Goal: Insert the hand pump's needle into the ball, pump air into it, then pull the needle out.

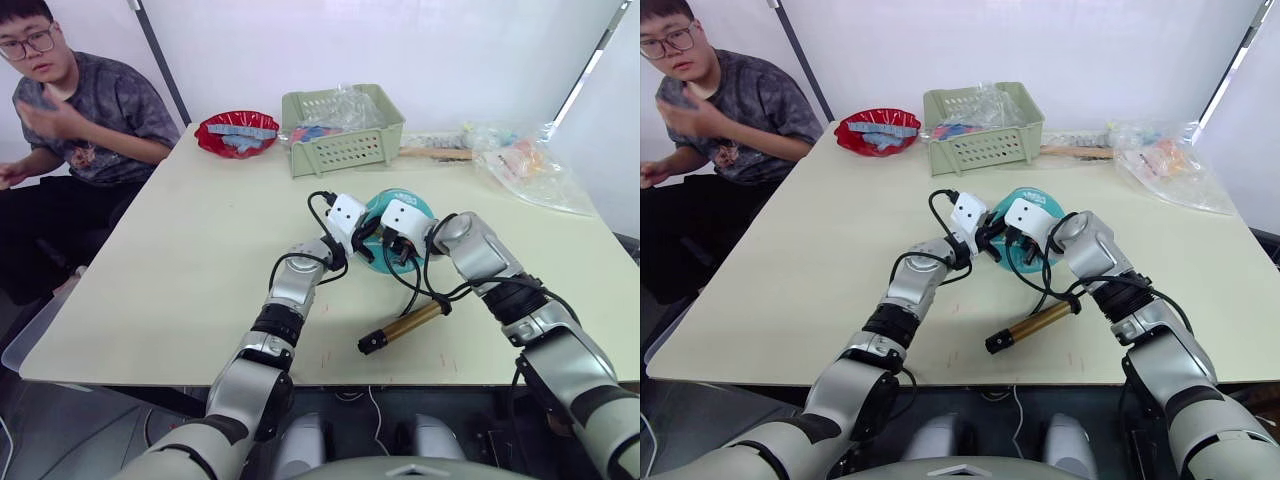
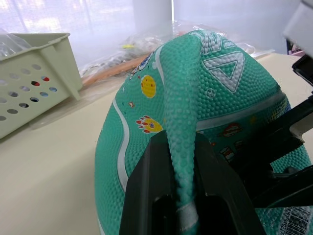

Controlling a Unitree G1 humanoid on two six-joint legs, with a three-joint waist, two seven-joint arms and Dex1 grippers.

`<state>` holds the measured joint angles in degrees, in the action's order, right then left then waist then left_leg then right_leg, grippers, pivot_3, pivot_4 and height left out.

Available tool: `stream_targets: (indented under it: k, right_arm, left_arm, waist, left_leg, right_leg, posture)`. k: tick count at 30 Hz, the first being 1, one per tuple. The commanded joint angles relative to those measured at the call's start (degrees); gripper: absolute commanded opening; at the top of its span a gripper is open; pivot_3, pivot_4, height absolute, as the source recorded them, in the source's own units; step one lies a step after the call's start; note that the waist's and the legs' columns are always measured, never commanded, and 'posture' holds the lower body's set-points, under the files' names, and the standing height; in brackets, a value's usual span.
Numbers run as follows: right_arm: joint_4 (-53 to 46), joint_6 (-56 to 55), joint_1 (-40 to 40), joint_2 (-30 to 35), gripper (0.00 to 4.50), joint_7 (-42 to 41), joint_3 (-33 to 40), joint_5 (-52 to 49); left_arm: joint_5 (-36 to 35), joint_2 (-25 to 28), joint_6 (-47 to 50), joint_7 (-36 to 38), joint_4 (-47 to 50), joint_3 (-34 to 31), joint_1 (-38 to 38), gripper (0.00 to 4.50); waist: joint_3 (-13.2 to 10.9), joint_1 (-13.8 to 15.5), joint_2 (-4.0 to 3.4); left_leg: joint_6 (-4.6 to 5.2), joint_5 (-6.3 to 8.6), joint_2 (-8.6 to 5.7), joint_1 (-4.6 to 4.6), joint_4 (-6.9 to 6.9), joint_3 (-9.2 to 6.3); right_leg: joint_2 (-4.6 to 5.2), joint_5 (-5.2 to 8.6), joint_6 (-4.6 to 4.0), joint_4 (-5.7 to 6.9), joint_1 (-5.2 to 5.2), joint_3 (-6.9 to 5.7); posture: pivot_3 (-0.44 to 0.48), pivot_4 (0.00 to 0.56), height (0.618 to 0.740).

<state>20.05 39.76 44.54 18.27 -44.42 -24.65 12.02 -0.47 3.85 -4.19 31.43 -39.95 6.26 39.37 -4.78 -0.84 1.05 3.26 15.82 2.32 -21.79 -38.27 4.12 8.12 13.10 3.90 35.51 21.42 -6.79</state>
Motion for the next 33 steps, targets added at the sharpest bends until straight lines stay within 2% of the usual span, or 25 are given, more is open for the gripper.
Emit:
stream_targets:
  k: [1, 7, 9, 12, 14, 16, 17, 18, 19, 20, 21, 22, 23, 25, 26, 30, 33]
  right_arm:
    - [4.45, 1.33, -5.57, 1.35, 0.31, 3.01, 0.55, 0.71]
    - [-9.95, 3.04, -8.95, 4.42, 0.31, 1.25, 6.9, -2.99]
    - [-14.65, 4.66, -9.92, 5.45, 0.31, 0.76, 7.94, -4.05]
    - [-18.55, 6.93, -10.6, 6.15, 0.31, 0.74, 8.91, -5.46]
    - [-20.32, 7.7, -11.11, 6.62, 0.31, 0.87, 9.4, -6.29]
    - [-21.53, 8.05, -11.74, 6.83, 1.34, 1.12, 10.22, -7.3]
    - [-21.93, 8.31, -11.96, 6.92, 1.54, 1.3, 10.55, -7.69]
    - [-22.39, 7.93, -12.22, 7.22, 2.07, 1.55, 10.73, -7.79]
    - [-23.05, 7.75, -12.56, 7.34, 2.42, 1.85, 11.37, -8.2]
    - [-23.88, 8.26, -12.89, 7.53, 2.54, 2.05, 12.07, -8.78]
    - [-24.85, 8.22, -13.32, 8.05, 3.11, 2.05, 12.61, -9.18]
    - [-26.04, 7.93, -13.91, 8.67, 3.41, 2.05, 13.36, -9.68]
    - [-27.07, 7.65, -14.45, 9.11, 3.41, 2.22, 14.22, -10.1]
    - [-30.56, 6.81, -16.31, 9.37, 4.39, 1.45, 17.99, -13.11]
    - [-32.43, 6.42, -17.28, 9.37, 4.46, 0.87, 20.1, -15.14]
    - [-37.12, 5.53, -21.14, 10.87, 4.46, -0.61, 25.06, -20.51]
    - [-40.8, 0.32, -26.48, 12.07, 4.46, -3.9, 29.27, -25.57]
  left_arm:
    - [1.68, -1.57, 1.89, 2.99, -2.87, 3.9, -2.5, 0.0]
    - [1.96, -1.13, 1.73, 3.32, -3.21, 3.56, -2.39, 0.0]
    - [2.22, -0.95, 1.54, 3.69, -3.6, 3.72, -2.29, 0.0]
    - [2.28, -0.92, 1.32, 4.05, -3.86, 3.83, -2.12, 0.0]
    - [2.31, -1.04, 1.26, 4.2, -3.98, 3.82, -1.98, 0.0]
    - [2.44, -1.14, 1.09, 4.46, -4.22, 3.96, -1.83, 0.0]
    - [2.47, -1.2, 1.03, 4.5, -4.28, 4.01, -1.8, 0.0]
    - [2.48, -1.24, 0.99, 4.53, -4.32, 4.09, -1.77, 0.0]
    - [2.48, -1.29, 0.97, 4.54, -4.33, 4.14, -1.74, 0.0]
    - [2.47, -1.34, 0.96, 4.52, -4.34, 4.17, -1.73, 0.0]
    - [2.49, -1.36, 0.92, 4.54, -4.36, 4.21, -1.74, 0.0]
    - [2.49, -1.39, 0.9, 4.58, -4.32, 4.27, -1.79, 0.0]
    - [2.52, -1.44, 0.87, 4.59, -4.29, 4.33, -1.86, 0.0]
    - [2.48, -1.64, 0.96, 4.54, -4.16, 4.4, -2.02, 0.0]
    - [2.45, -1.74, 1.0, 4.52, -4.05, 4.39, -2.09, 0.0]
    - [2.5, -1.92, 1.07, 4.65, -3.7, 4.34, -2.28, 0.0]
    - [2.45, -1.93, 1.18, 4.71, -3.55, 4.27, -2.14, 0.0]
  waist:
    - [-0.02, 0.06, -0.03]
    - [-0.86, 1.04, -0.41]
    - [-1.23, 1.68, -0.84]
    - [-1.36, 2.07, -1.05]
    - [-1.43, 2.26, -1.1]
    - [-1.5, 2.59, -1.08]
    - [-1.54, 2.62, -1.1]
    - [-1.61, 2.64, -1.13]
    - [-1.63, 2.64, -1.14]
    - [-1.68, 2.65, -1.13]
    - [-1.78, 2.81, -1.13]
    - [-1.79, 2.84, -1.14]
    - [-1.8, 2.87, -1.14]
    - [-1.84, 3.3, -1.18]
    - [-1.85, 3.32, -1.18]
    - [-2.17, 3.49, -1.29]
    - [-2.36, 3.54, -1.17]
  left_leg:
    - [0.0, 0.0, 0.0, 0.0, 0.0, 0.0]
    - [-0.02, 0.01, -0.03, -0.22, 0.02, -0.02]
    - [-0.02, 0.01, -0.08, -0.36, 0.01, -0.02]
    - [-0.01, 0.0, -0.11, -1.03, 0.01, -0.11]
    - [0.06, -0.02, -0.18, -1.13, 0.01, -0.14]
    - [0.18, -0.05, -0.2, -1.2, 0.01, -0.15]
    - [0.26, -0.01, -0.22, -1.26, 0.01, -0.17]
    - [0.28, 0.0, -0.22, -1.28, 0.01, -0.17]
    - [0.29, 0.0, -0.22, -1.33, 0.01, -0.17]
    - [0.3, 0.01, -0.21, -1.36, 0.02, -0.19]
    - [0.31, 0.01, -0.22, -1.42, 0.01, -0.22]
    - [0.32, 0.01, -0.22, -1.51, 0.01, -0.29]
    - [0.32, 0.01, -0.23, -1.54, 0.0, -0.32]
    - [0.32, 0.0, -0.23, -1.61, 0.0, -0.37]
    - [0.33, -0.03, -0.34, -2.0, -0.07, -0.69]
    - [0.34, -0.02, -0.54, -2.11, -0.06, -0.86]
    - [0.35, -0.02, -0.64, -2.12, -0.05, -0.94]
  right_leg:
    - [0.0, 0.0, 0.0, 0.0, 0.0, 0.0]
    - [0.06, 0.0, 0.0, -0.01, 0.17, -0.05]
    - [0.1, -0.01, 0.0, -0.05, 0.3, -0.09]
    - [-0.12, -0.14, 0.02, -0.06, 0.84, -0.34]
    - [-0.14, -0.25, -0.12, -0.07, 0.88, -0.43]
    - [-0.15, -0.25, -0.12, -0.17, 0.88, -0.46]
    - [-0.13, -0.22, -0.16, -0.29, 0.88, -0.51]
    - [-0.13, -0.21, -0.18, -0.33, 0.88, -0.52]
    - [-0.14, -0.18, -0.22, -0.46, 0.87, -0.53]
    - [-0.16, -0.18, -0.22, -0.53, 0.87, -0.55]
    - [-0.16, -0.19, -0.2, -0.57, 0.87, -0.61]
    - [-0.16, -0.2, -0.18, -0.61, 0.89, -0.68]
    - [-0.16, -0.2, -0.18, -0.62, 0.9, -0.71]
    - [-0.17, -0.23, -0.13, -0.62, 0.95, -0.76]
    - [-0.18, -0.29, -0.09, -0.62, 1.12, -1.07]
    - [-0.11, -0.28, -0.09, -0.66, 1.09, -1.12]
    - [-0.1, -0.27, -0.07, -0.68, 1.06, -1.13]
  posture:
    - [0.0, 0.15, 0.74]
    - [0.0, 0.15, 0.74]
    - [0.0, 0.15, 0.74]
    - [0.0, 0.15, 0.74]
    - [0.0, 0.15, 0.74]
    - [0.0, 0.15, 0.74]
    - [0.0, 0.15, 0.74]
    - [0.0, 0.15, 0.74]
    - [0.0, 0.15, 0.74]
    - [0.0, 0.15, 0.74]
    - [0.0, 0.15, 0.74]
    - [0.0, 0.15, 0.74]
    - [0.0, 0.15, 0.74]
    - [0.0, 0.15, 0.74]
    - [0.0, 0.15, 0.74]
    - [0.0, 0.15, 0.74]
    - [0.0, 0.15, 0.74]
